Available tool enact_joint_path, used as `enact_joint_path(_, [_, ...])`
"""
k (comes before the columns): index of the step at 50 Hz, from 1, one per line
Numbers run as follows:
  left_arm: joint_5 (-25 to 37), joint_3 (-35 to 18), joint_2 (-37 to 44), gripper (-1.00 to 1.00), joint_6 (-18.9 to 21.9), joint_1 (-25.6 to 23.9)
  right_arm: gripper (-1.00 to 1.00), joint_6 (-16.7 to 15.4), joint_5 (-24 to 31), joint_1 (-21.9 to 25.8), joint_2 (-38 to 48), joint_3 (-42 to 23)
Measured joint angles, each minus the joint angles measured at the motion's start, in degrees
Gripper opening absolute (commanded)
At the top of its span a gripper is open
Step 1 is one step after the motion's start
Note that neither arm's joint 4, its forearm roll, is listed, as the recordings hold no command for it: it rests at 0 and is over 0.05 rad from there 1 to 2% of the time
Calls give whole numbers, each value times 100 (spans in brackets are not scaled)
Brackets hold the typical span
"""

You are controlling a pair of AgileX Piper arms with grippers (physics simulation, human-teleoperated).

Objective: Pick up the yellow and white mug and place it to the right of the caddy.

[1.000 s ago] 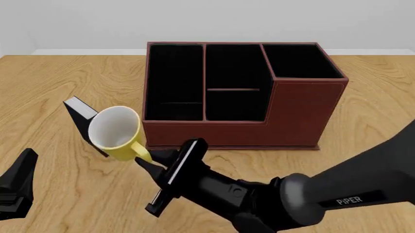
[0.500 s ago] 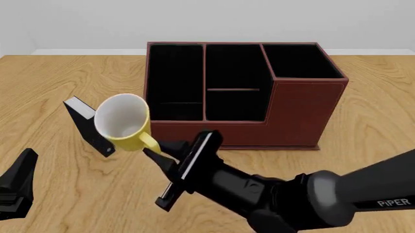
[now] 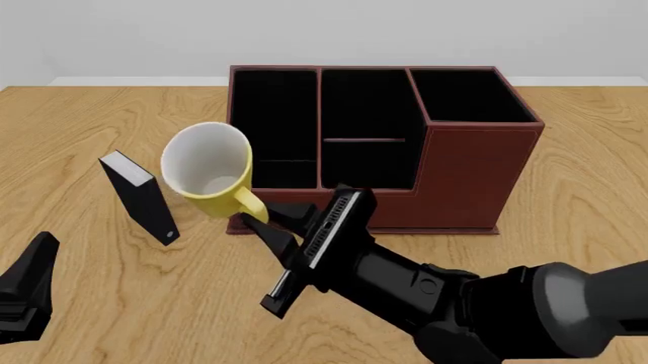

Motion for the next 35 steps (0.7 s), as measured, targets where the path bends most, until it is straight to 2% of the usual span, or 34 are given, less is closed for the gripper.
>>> enact_joint_path(35, [0,0,0,100,0,0,-100,-220,482,-272,-1194,364])
